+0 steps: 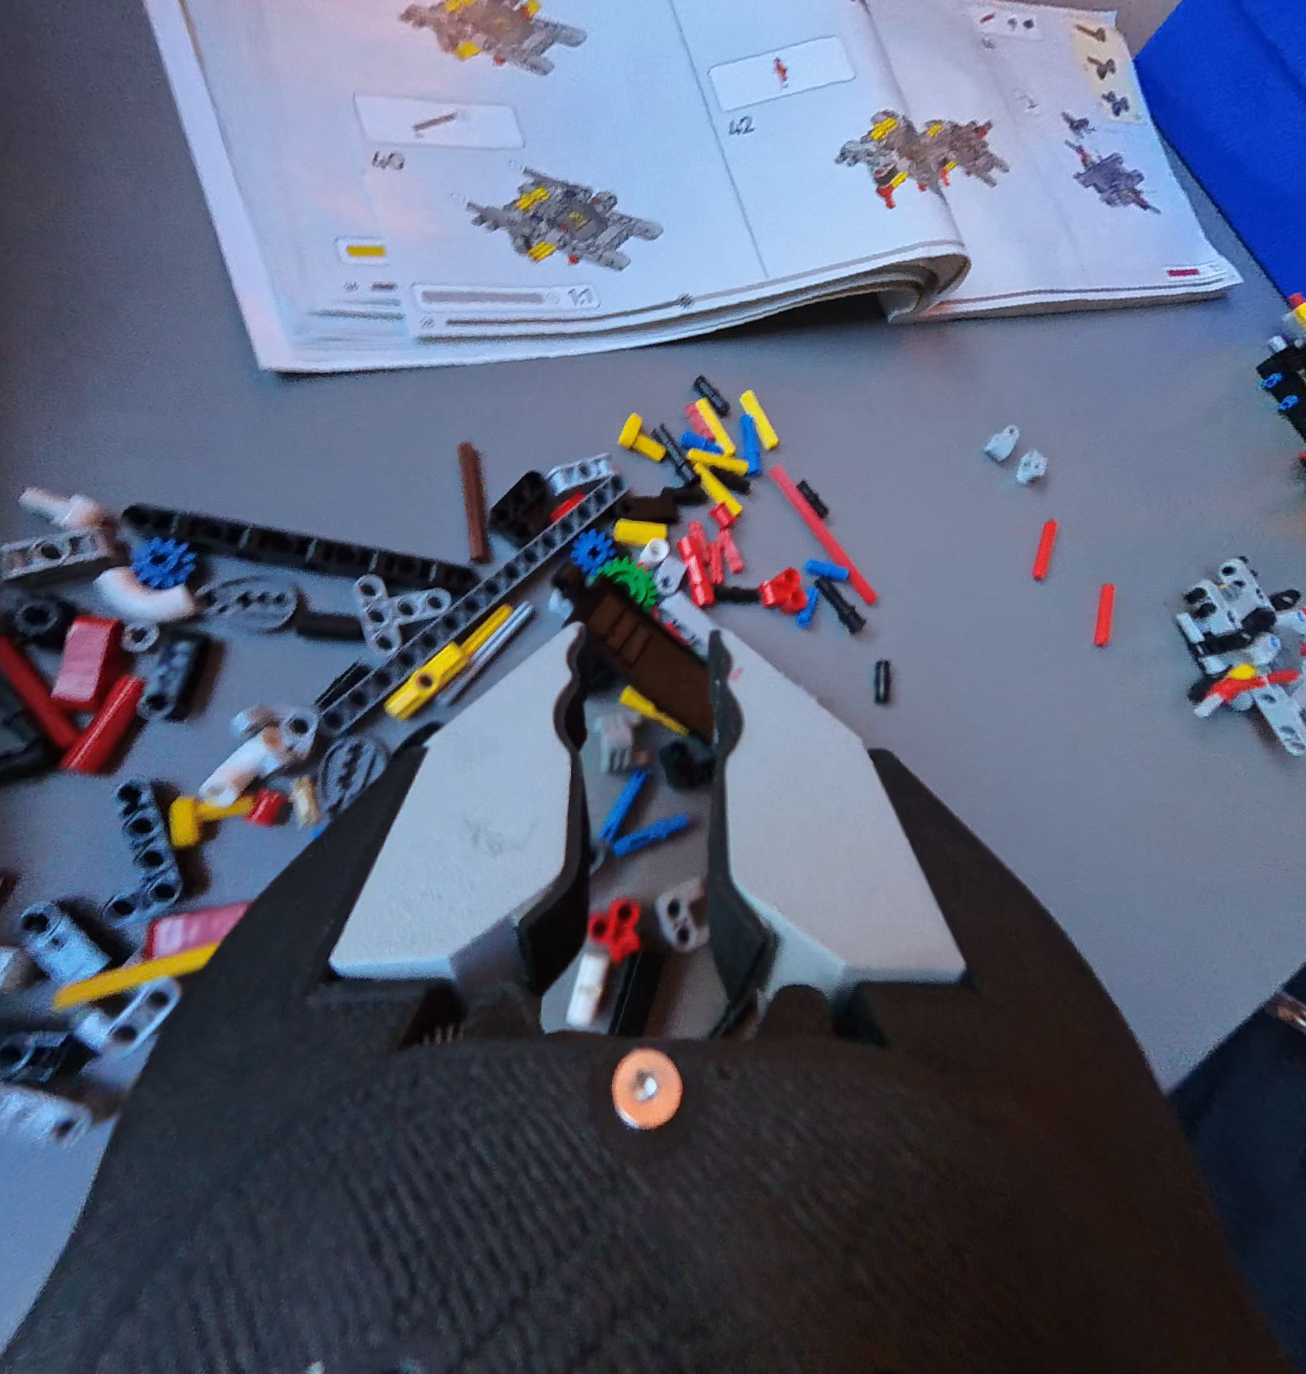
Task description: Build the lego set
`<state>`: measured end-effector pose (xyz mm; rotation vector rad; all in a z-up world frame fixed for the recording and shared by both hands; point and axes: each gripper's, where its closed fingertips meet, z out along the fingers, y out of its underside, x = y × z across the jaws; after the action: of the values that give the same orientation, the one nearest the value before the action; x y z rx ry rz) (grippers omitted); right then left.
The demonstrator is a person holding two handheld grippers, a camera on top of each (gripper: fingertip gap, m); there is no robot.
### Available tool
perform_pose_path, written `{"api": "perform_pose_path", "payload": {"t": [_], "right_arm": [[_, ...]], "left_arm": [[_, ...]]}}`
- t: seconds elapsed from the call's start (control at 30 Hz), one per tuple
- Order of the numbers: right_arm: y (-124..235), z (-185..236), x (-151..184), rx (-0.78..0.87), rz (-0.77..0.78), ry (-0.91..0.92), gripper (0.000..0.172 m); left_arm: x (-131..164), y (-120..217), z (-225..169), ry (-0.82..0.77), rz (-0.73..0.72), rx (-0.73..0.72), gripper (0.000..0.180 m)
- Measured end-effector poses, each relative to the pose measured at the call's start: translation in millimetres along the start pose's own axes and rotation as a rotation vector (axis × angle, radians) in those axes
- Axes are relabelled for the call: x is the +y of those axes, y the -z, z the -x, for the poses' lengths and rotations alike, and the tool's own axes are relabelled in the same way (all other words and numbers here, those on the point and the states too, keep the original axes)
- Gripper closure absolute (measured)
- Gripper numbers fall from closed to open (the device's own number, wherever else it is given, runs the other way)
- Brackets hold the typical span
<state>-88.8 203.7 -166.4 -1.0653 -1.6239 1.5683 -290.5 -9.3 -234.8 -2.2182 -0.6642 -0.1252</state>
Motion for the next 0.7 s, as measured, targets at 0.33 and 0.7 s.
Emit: {"api": "perform_pose_path", "payload": {"t": [0.33,0.7], "right_arm": [[0.5,2.1,-1.2,-0.006,-0.003,0.004,0.172],[-2.0,2.9,2.8,-0.013,0.012,-0.001,0.172]], "left_arm": [[18.1,-30.2,-9.1,-0.113,0.126,-0.079,0.169],[-2.4,-45.3,-5.9,-0.191,0.195,-0.084,0.167]]}}
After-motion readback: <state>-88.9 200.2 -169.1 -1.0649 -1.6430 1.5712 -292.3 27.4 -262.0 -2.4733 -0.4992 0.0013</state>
